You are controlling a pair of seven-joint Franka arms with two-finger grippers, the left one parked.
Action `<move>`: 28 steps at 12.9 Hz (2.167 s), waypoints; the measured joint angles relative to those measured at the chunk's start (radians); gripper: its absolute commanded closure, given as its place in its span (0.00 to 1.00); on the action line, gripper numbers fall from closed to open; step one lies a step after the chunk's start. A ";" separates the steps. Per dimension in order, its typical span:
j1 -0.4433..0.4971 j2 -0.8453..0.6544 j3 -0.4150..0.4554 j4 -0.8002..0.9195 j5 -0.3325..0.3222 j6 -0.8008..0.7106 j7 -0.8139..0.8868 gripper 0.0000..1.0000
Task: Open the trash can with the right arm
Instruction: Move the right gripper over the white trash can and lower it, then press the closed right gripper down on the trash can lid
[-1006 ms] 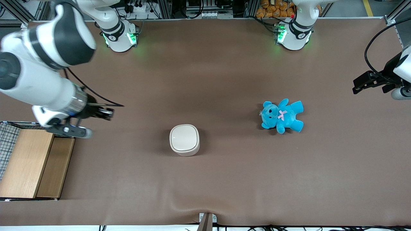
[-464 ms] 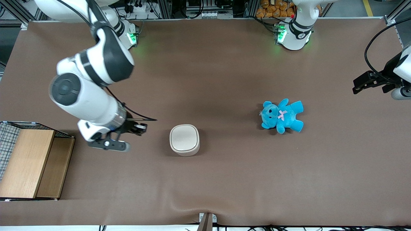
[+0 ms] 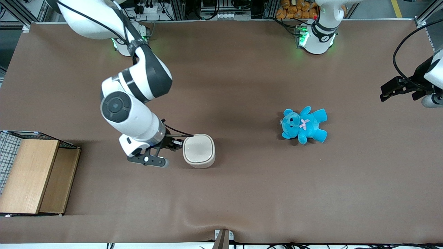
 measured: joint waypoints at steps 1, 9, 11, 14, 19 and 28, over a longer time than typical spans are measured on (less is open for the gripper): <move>0.001 0.013 0.000 0.000 0.000 0.013 0.001 1.00; 0.031 0.077 0.000 0.002 0.000 0.034 0.023 1.00; 0.032 0.091 -0.001 0.002 -0.001 0.055 0.024 1.00; 0.032 0.116 -0.001 0.002 -0.002 0.086 0.024 1.00; 0.035 0.132 -0.001 0.002 -0.002 0.099 0.024 1.00; 0.050 0.133 -0.001 0.002 -0.002 0.093 0.027 1.00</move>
